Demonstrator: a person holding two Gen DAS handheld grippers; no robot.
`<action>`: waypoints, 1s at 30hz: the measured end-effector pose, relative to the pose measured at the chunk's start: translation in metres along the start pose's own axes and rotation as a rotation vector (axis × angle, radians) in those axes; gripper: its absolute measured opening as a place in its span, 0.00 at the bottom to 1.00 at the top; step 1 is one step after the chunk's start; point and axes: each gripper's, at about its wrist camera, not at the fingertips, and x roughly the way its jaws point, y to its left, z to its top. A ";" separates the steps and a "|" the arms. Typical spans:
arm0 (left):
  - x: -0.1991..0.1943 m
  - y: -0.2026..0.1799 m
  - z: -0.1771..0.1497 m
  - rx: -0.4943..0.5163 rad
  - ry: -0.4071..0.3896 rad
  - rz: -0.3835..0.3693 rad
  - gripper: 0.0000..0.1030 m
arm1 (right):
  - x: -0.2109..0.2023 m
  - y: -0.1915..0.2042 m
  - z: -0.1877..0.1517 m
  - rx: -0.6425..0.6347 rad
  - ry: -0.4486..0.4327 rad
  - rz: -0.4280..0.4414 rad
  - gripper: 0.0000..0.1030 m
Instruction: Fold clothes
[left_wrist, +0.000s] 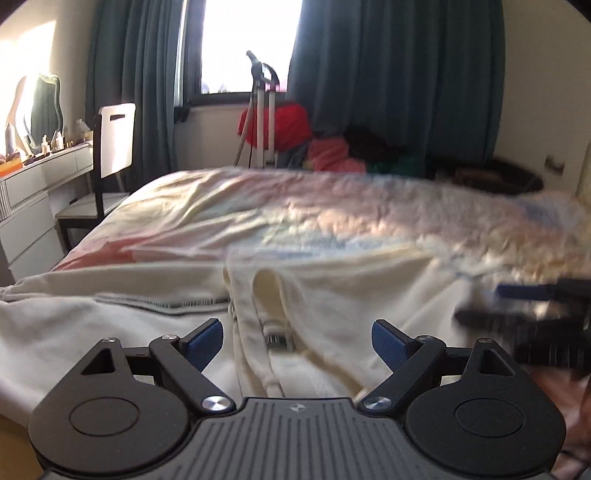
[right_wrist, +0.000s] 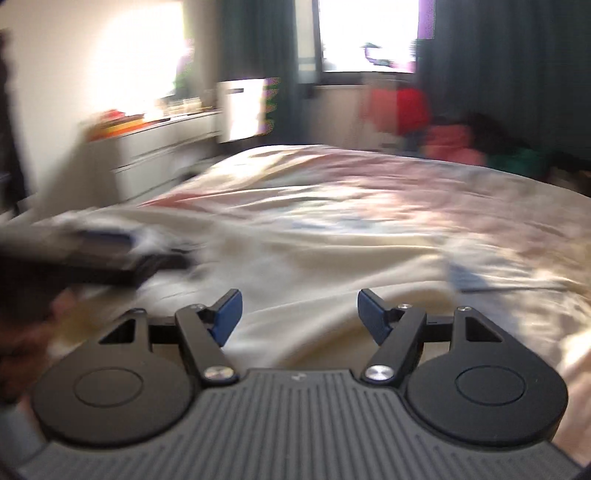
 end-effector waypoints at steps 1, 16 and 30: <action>0.008 -0.004 -0.004 0.012 0.045 0.025 0.86 | 0.007 -0.009 0.001 0.030 -0.002 -0.047 0.69; -0.050 0.085 0.004 -0.367 0.010 0.099 0.93 | 0.051 -0.042 -0.026 0.187 0.165 -0.185 0.70; -0.054 0.228 -0.038 -1.172 0.073 0.111 0.94 | 0.043 -0.037 -0.024 0.164 0.171 -0.229 0.69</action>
